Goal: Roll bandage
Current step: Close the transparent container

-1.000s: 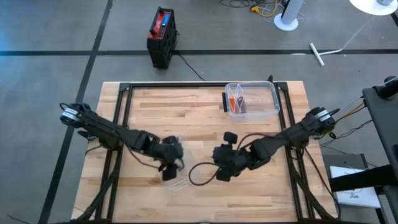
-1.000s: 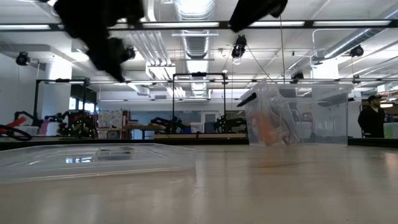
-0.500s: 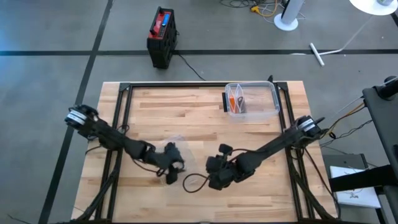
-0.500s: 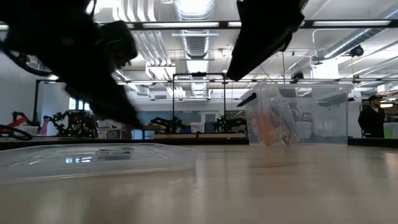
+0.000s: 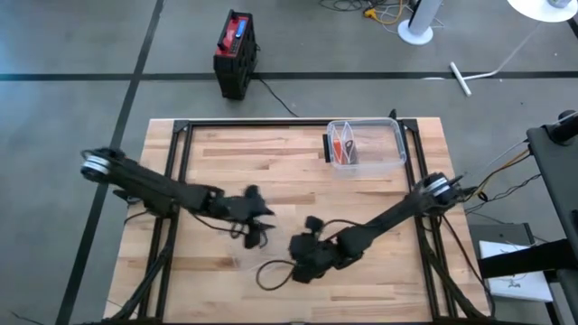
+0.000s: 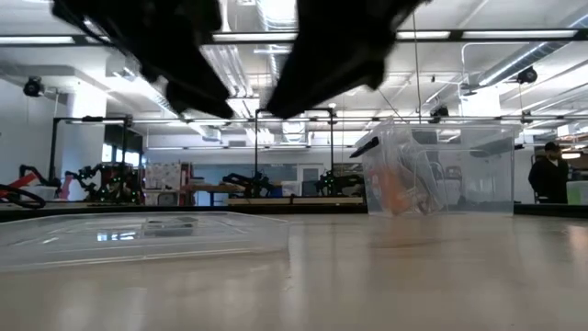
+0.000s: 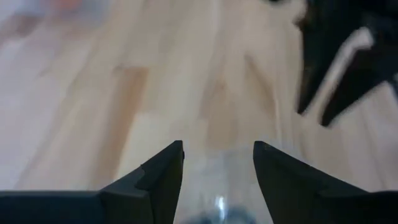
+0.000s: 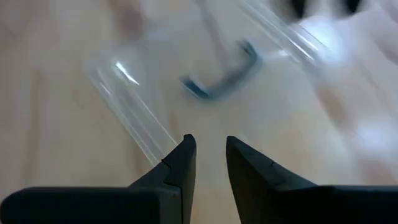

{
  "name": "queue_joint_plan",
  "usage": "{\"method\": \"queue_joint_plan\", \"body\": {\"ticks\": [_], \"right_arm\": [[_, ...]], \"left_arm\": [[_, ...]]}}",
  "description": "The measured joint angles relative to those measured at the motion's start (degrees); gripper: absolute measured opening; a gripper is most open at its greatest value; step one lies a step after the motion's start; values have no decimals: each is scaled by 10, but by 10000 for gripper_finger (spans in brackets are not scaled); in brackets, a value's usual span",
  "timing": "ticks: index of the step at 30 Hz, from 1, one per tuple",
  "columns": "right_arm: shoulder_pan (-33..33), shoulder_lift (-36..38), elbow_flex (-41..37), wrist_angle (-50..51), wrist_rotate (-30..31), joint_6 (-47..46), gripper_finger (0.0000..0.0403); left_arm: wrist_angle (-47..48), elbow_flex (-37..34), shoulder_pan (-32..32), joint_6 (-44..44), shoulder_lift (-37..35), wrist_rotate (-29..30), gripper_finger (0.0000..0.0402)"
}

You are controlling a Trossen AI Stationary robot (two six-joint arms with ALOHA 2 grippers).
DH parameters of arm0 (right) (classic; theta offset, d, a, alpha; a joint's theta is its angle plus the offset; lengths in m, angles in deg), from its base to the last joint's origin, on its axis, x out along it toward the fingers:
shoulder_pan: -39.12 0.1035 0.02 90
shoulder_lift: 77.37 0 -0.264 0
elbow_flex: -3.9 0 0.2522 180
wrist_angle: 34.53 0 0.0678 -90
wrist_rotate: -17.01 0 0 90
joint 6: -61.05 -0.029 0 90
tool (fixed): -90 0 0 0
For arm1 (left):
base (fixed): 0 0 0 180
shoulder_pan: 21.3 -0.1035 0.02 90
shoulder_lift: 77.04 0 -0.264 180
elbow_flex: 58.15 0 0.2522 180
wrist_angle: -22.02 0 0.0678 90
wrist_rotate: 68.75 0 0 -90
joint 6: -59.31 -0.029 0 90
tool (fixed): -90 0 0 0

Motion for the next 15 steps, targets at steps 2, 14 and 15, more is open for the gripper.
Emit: {"method": "queue_joint_plan", "body": {"ticks": [2,14,15], "right_arm": [[-10,-25,0,-78,-31,41,86],[-72,-104,28,-82,-239,118,66],[-74,-95,27,-52,-238,130,63]], "left_arm": [[115,21,18,33,-52,31,183],[206,-65,138,222,-220,165,179],[190,-77,138,226,-221,166,180]]}}
